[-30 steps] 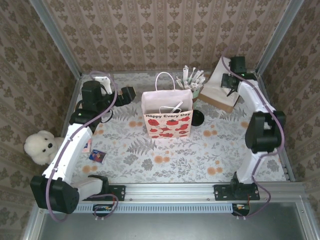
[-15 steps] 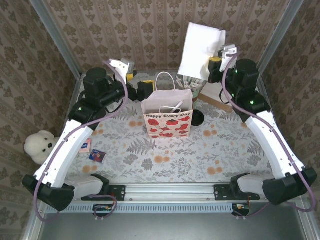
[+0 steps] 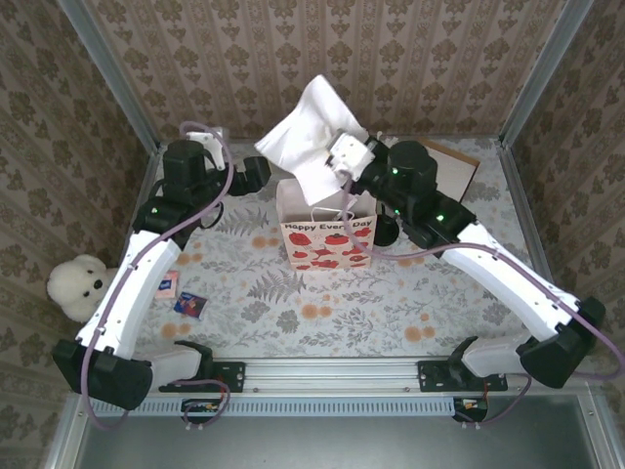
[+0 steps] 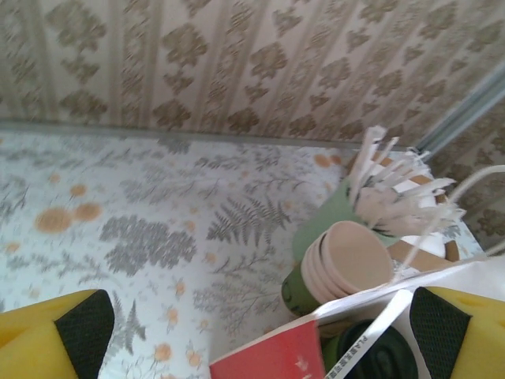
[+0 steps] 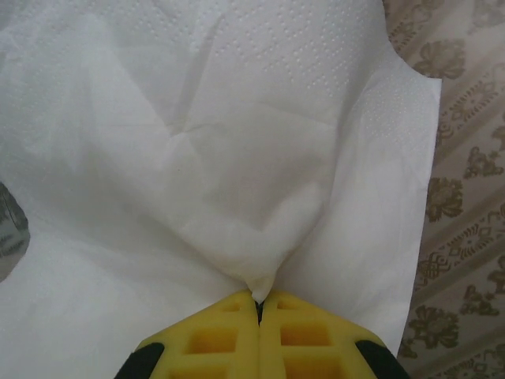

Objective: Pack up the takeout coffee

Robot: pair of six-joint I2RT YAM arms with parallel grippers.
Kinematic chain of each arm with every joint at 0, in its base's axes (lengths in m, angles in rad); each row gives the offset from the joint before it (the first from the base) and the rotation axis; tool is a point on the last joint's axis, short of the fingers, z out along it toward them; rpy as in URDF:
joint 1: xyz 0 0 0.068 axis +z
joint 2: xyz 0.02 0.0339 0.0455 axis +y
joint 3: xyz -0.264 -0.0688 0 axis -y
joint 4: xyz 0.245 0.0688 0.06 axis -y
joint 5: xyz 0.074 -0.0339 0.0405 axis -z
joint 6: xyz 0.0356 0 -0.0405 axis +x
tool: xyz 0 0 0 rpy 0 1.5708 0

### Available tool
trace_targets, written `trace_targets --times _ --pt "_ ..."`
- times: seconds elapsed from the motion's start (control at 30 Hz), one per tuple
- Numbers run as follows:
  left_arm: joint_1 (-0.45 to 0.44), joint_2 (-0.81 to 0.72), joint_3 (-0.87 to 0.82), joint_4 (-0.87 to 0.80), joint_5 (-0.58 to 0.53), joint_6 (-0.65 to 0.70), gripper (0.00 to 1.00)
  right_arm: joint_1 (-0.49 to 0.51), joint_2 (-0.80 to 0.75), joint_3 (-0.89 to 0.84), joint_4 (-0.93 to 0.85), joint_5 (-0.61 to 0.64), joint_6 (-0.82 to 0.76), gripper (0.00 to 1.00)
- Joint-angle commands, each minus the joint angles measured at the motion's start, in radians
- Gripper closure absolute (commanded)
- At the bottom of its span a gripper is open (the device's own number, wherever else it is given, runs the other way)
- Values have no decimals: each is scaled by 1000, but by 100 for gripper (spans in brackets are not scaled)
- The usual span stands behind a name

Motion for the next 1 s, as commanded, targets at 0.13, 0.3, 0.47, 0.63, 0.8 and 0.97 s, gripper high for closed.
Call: trace_targets --times 0.13,0.3,0.47,0.63,0.8,0.97 --pt "49 -69 -68 -1 10 -91 0 15 11 -40 -54 -39 -587 100" --pt "52 -59 -70 16 32 -88 0 22 -22 -71 -189 -101 -787 100" --pt "53 -56 -81 70 108 -67 0 49 -16 -76 -290 -6 -931 100" --pt "55 -89 -94 139 213 -7 0 64 9 0 -457 -2 -902 98" --pt "55 -105 -107 182 310 30 0 62 49 105 -629 -60 -790 100" --pt "53 -79 -134 196 379 -3 0 17 163 270 -807 -212 -584 100"
